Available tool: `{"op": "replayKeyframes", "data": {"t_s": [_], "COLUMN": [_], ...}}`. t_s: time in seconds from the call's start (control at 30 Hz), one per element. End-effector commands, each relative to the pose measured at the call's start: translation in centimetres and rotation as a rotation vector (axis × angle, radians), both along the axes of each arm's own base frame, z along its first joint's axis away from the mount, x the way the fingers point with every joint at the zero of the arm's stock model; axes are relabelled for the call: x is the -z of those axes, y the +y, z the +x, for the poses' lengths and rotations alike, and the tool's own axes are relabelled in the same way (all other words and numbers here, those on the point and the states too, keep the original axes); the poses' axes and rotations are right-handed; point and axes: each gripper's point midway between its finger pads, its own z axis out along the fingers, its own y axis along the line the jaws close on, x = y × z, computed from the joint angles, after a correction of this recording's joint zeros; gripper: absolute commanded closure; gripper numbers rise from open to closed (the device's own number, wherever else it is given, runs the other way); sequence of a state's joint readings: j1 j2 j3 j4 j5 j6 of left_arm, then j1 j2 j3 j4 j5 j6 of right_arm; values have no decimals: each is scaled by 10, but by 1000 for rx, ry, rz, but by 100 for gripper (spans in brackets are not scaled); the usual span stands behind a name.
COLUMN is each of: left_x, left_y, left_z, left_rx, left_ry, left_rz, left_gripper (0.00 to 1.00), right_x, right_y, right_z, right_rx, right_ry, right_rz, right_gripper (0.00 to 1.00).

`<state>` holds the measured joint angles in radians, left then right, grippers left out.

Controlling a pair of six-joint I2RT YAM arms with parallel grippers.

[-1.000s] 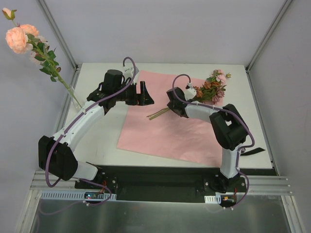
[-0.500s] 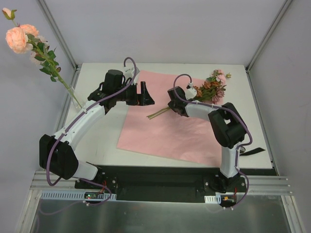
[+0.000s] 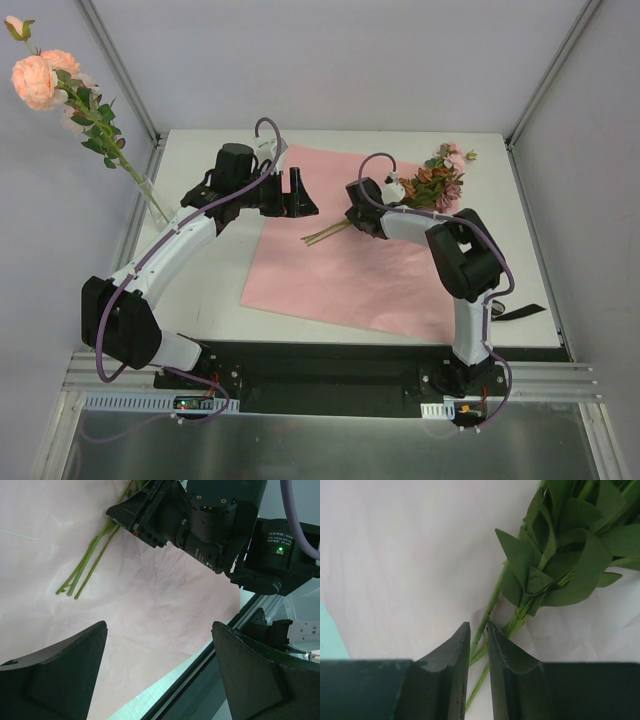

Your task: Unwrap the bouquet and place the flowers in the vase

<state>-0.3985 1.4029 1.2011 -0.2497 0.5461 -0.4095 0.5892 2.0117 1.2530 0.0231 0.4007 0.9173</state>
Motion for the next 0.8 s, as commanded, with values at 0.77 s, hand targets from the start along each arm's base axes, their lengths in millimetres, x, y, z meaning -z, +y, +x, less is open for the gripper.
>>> {"op": "replayKeyframes", "data": {"t_s": [0.77], "left_x": [-3], "left_y": [-2], "left_z": [3], "left_rx": [6], "left_ry": [5], "left_rz": [-35], "left_gripper": [15], "right_x": [20], "right_y": [-13], "right_z": [-6], "right_rx": [206], "right_ry": [112], "right_rz": [116], "right_gripper": [70]}}
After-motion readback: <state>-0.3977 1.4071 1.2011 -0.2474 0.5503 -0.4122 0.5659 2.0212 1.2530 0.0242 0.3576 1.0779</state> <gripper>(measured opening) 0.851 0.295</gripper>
